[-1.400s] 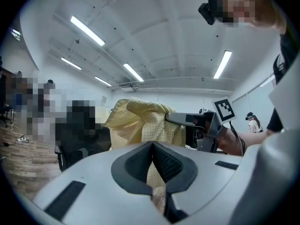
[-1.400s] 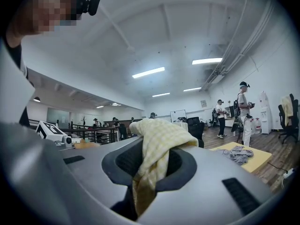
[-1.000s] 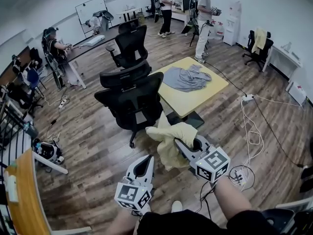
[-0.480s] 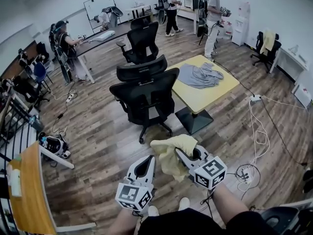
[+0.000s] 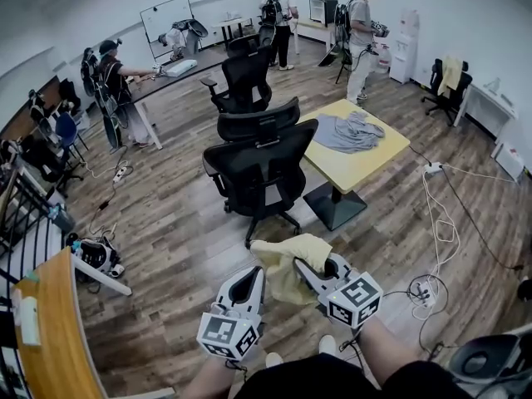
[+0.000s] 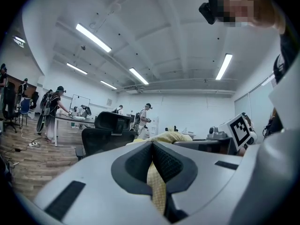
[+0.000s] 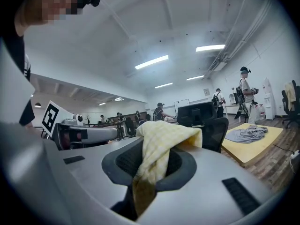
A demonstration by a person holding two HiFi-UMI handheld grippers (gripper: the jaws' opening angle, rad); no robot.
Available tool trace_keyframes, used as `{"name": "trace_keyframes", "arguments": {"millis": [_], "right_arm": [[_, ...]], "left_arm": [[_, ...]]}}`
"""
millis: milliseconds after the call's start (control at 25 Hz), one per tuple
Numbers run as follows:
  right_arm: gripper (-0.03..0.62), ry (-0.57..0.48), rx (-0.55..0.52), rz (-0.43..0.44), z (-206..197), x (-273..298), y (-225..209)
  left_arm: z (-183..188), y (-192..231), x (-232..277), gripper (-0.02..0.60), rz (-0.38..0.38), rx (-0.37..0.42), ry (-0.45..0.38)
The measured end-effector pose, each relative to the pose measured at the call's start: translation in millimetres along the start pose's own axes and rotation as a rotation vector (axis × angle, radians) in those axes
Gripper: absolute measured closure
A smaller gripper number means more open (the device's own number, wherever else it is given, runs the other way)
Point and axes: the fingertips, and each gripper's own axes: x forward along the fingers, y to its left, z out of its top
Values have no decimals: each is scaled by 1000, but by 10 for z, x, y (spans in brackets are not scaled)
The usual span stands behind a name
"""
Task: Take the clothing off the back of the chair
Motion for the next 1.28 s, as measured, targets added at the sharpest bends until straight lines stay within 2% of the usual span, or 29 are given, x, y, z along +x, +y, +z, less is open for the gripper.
{"name": "trace_keyframes", "arguments": {"millis": [240,600,1280], "right_arm": [[520,6,-7,-34,-52,112,279],[522,21,-14,-70,-149,95,531],[522,22,-18,-122,-162,-212,504]], "left_arm": [[-46,214,-263,566,-17,-14,-1],[-131,257,-474,566,-54,-32,3],[-118,-19,-445,566,-104,-24,2]]}}
